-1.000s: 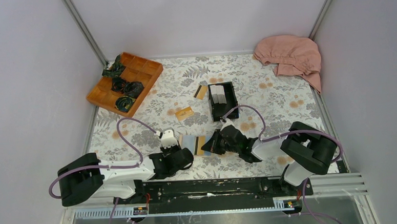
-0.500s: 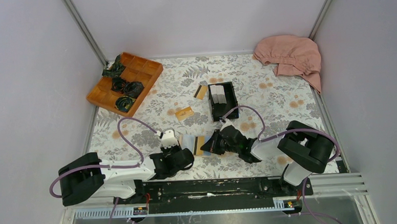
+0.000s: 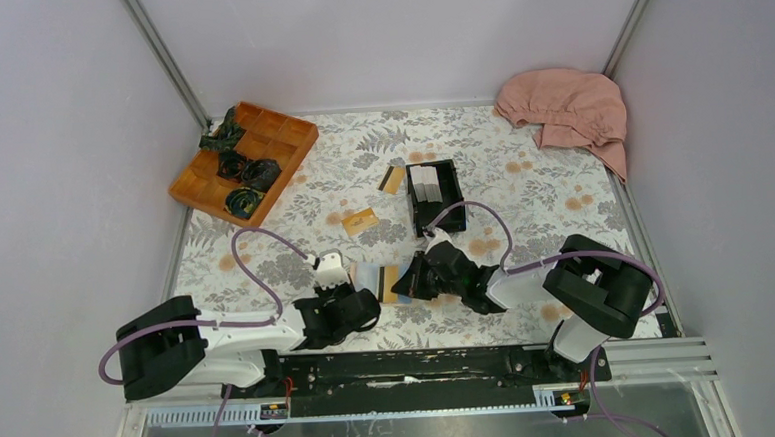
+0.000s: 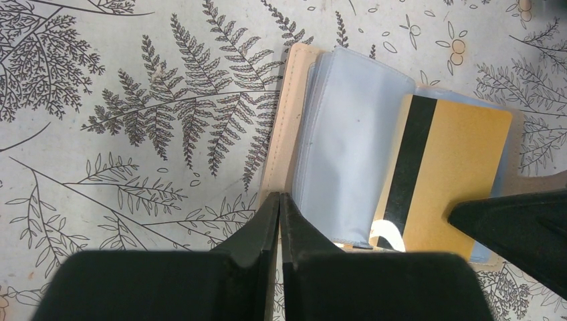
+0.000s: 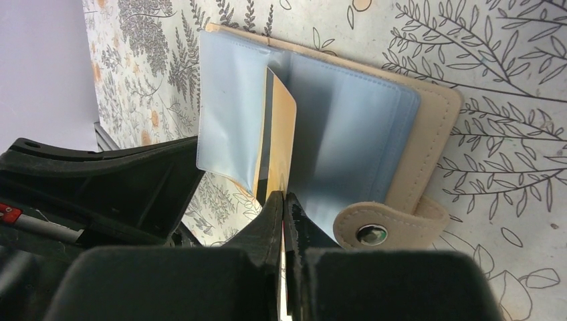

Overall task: Put the credit cards into the card holder
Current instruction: Insert the credit card into the card holder.

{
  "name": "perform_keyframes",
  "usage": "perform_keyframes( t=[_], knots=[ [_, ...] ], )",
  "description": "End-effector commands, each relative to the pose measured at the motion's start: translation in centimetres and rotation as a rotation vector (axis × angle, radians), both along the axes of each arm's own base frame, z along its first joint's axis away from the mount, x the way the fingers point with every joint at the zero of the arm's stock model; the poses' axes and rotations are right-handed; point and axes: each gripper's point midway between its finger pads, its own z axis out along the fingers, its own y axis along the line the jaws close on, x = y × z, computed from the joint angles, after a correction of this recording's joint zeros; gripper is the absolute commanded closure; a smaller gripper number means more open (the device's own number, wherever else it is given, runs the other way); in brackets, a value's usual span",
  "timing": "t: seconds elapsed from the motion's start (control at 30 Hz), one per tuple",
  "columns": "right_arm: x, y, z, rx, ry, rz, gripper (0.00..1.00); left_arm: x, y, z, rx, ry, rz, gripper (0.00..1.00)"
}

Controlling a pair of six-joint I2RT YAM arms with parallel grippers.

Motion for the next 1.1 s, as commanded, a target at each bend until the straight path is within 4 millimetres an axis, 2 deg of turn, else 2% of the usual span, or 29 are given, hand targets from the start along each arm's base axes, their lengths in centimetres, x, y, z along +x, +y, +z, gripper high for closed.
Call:
perform_keyframes(
  t=[0.0,1.07],
  knots=[
    [-1.2,-0.8,-1.7,-0.096,0.015,0.062,1.0,-2.3,-0.1,-2.2,0.014,0.122,-0.044,0.94],
    [0.3,-1.4,-2.2,-0.159,-0.024,0.064,1.0,-2.5,0.3,-2.7,0.033,0.131,-0.043,0.94]
  ],
)
